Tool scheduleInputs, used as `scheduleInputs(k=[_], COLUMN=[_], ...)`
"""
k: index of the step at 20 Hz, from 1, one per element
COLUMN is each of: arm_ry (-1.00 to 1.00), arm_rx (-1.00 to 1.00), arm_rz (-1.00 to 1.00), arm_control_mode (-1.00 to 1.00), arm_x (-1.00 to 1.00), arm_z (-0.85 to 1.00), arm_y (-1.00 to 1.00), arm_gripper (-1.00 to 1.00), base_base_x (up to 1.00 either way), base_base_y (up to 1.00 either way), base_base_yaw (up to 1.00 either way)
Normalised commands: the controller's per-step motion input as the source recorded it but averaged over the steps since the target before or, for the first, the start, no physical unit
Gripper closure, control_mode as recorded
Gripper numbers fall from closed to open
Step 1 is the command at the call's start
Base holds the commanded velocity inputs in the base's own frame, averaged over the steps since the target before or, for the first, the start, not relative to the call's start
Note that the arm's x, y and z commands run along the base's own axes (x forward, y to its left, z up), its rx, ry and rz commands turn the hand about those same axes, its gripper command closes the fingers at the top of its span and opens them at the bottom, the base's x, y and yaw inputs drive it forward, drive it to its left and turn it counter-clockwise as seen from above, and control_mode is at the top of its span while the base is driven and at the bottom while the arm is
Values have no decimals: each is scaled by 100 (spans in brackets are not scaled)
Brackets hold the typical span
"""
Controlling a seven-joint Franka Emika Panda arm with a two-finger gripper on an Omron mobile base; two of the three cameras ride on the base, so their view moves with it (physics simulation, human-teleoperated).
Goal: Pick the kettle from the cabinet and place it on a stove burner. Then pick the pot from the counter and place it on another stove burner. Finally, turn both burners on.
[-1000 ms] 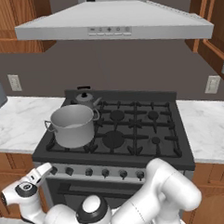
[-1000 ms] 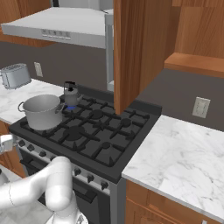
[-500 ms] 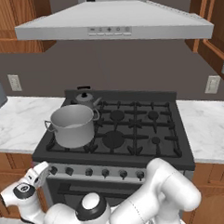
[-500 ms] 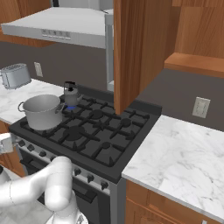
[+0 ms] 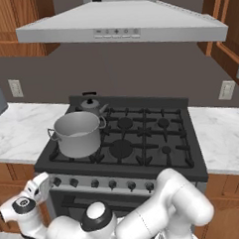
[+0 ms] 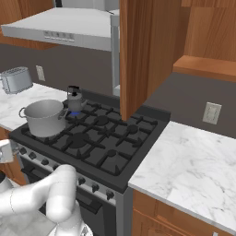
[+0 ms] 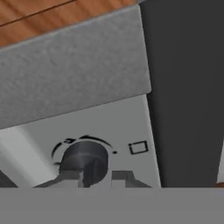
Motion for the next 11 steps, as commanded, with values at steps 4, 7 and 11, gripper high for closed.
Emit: scheduleInputs(k=[4, 7, 11], arm_ry=[0, 0, -4], arm_rx=[-9, -8, -6], arm_rz=[0, 0, 0], arm_control_mode=[-100, -100, -100], arm_x=[-33, -35, -38], arm_z=[-35, -21, -4], arm_y=[-5, -6, -7], arm_gripper=[100, 100, 100], base_base_x=[0, 0, 0], base_base_y=[0, 0, 0], base_base_yaw=[0, 0, 0])
